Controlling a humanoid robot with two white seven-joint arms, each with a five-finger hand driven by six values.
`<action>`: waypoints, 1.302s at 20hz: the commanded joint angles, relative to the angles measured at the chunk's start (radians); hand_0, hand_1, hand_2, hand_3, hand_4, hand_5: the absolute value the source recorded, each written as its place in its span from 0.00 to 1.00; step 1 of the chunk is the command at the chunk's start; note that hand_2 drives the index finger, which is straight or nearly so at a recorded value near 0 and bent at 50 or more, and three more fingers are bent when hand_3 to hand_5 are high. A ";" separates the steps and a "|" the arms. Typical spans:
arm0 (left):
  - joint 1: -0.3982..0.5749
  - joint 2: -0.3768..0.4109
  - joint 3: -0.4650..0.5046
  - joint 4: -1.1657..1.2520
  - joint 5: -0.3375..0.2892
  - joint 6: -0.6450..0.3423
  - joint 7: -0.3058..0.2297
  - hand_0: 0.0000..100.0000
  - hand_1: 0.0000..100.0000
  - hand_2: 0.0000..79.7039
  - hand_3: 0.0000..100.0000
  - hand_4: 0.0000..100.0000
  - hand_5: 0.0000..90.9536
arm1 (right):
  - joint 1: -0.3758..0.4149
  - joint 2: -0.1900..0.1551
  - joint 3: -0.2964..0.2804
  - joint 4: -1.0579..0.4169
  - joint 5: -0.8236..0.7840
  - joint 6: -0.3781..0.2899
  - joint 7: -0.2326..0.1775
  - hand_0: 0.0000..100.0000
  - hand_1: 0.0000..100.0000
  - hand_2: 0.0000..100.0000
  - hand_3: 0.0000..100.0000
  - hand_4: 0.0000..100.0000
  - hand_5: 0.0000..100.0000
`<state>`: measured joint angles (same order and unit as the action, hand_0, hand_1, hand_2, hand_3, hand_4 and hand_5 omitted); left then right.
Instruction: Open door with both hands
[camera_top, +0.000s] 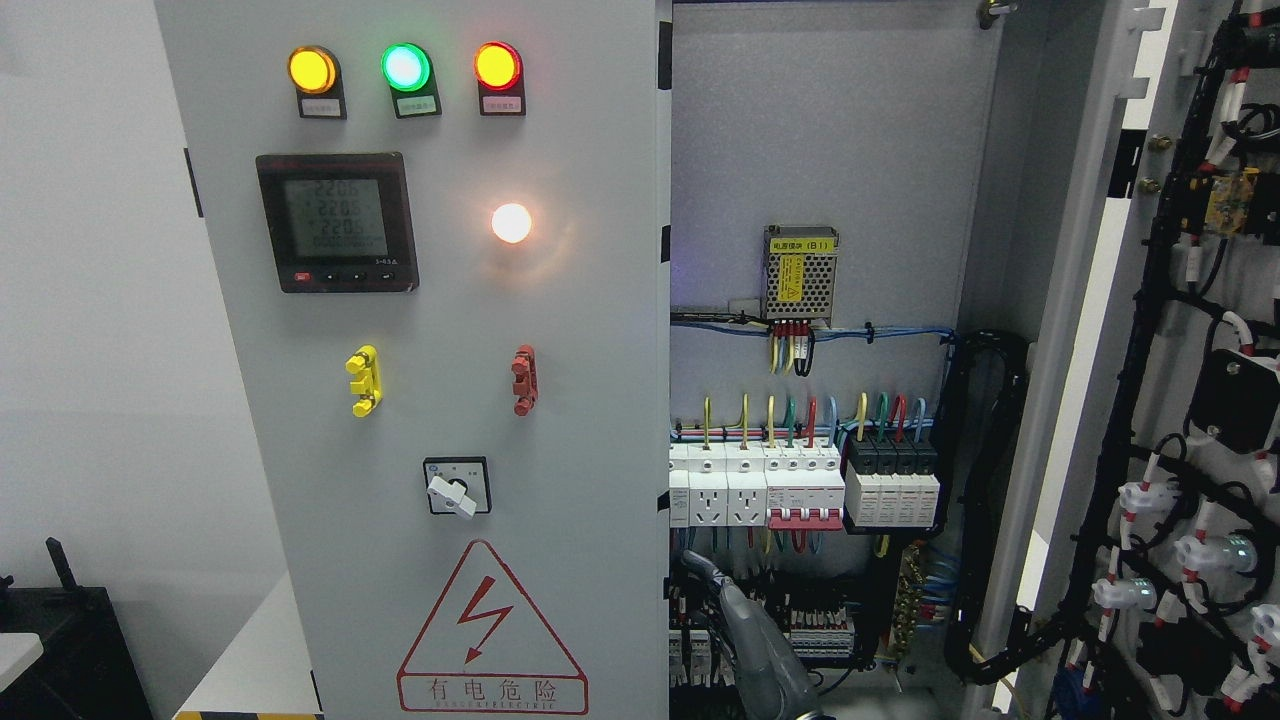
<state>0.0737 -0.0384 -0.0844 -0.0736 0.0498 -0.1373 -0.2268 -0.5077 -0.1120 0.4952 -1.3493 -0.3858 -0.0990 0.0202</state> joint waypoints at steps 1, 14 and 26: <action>0.000 0.000 0.000 0.000 -0.001 -0.001 0.000 0.00 0.00 0.00 0.00 0.04 0.00 | -0.005 -0.002 0.005 0.001 -0.002 0.001 0.004 0.00 0.00 0.00 0.00 0.00 0.00; 0.000 0.000 0.000 0.000 -0.001 -0.001 0.000 0.00 0.00 0.00 0.00 0.04 0.00 | -0.020 -0.003 0.006 0.006 -0.039 0.002 0.007 0.00 0.00 0.00 0.00 0.00 0.00; 0.000 0.000 0.000 0.000 0.001 -0.001 0.000 0.00 0.00 0.00 0.00 0.04 0.00 | -0.028 -0.008 0.006 0.018 -0.044 0.004 0.021 0.00 0.00 0.00 0.00 0.00 0.00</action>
<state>0.0736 -0.0384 -0.0844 -0.0736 0.0500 -0.1372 -0.2268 -0.5322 -0.1150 0.5008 -1.3418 -0.4269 -0.0956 0.0401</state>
